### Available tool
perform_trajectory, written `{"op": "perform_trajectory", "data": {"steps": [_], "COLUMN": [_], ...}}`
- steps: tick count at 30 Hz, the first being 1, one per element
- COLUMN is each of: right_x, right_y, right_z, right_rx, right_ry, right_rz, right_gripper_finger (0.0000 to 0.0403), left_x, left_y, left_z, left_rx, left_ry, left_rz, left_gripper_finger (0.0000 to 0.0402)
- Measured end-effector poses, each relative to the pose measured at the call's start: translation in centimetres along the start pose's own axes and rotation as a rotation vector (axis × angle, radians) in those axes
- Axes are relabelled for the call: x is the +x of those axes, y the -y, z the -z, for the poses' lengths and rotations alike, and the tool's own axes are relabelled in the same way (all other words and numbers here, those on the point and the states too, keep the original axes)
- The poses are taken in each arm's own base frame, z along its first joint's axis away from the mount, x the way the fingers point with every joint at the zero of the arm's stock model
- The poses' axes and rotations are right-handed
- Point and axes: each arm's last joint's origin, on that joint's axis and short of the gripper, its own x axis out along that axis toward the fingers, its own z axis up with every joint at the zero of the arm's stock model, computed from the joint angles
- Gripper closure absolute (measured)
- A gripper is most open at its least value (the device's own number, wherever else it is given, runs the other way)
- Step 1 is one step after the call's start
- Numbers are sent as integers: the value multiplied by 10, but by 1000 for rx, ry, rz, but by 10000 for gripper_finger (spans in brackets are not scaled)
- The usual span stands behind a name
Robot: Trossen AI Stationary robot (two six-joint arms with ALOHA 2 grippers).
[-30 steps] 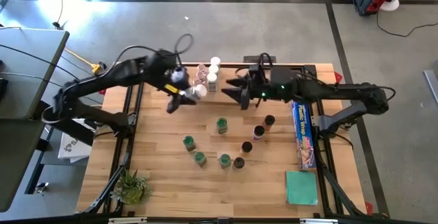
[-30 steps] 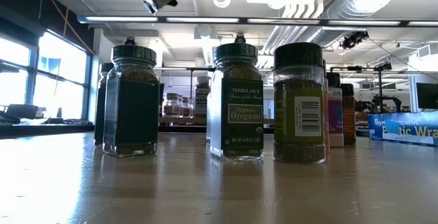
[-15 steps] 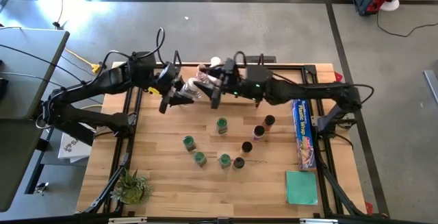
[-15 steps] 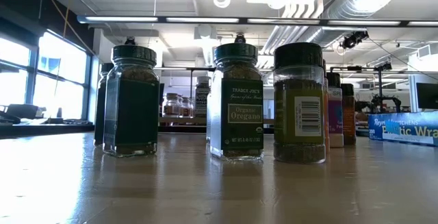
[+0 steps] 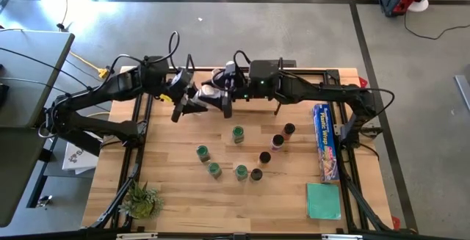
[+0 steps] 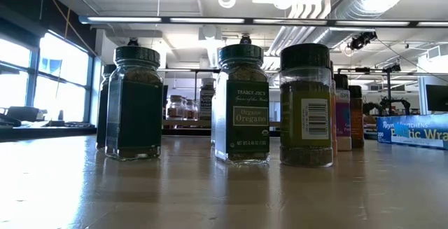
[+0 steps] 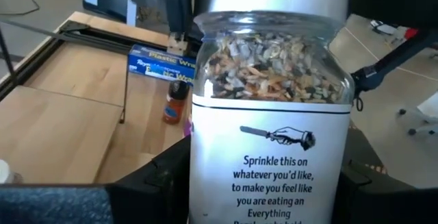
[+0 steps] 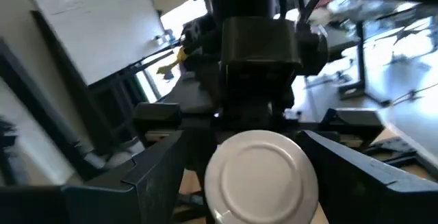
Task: Shelf spices
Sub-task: Put the white seasoning bottle on the shelf aligned with the other white seasoning bottle
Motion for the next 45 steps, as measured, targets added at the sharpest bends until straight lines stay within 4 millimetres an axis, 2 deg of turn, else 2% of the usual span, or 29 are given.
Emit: {"op": "perform_trajectory", "data": {"steps": [8,11,16,20,24,29,32,37,39,42,45], "right_x": [3,3,3,3,-5,-24,-27,-24,-22,-19,-21], "right_y": [-10,-9,-9,-8,-6,6,19,43,54,72,94], "right_z": [7,7,8,8,0,-11,4,61,76,87,101], "right_rx": [12,12,37,59,28,14,-36,-93,-98,-154,-172], "right_ry": [-10,-4,-15,-26,-87,-263,-391,-587,-585,-489,-470], "right_rz": [30,49,49,49,67,170,203,196,192,210,248], "right_gripper_finger": [127,147,204,210,210,210,210,210,210,210,210], "left_x": [-3,-3,-3,-2,-5,-25,-40,-59,-64,-69,-70], "left_y": [2,2,2,3,3,-3,-2,5,8,11,11], "left_z": [-1,-1,-1,0,4,11,12,14,15,16,17], "left_rx": [21,25,20,-59,-24,-48,-50,-63,-75,-114,-150], "left_ry": [10,13,10,-2,-43,-80,-58,-21,-2,6,7], "left_rz": [5,3,4,20,23,-76,-157,-215,-213,-216,-231], "left_gripper_finger": [204,204,202,184,172,169,169,168,168,168,168]}}
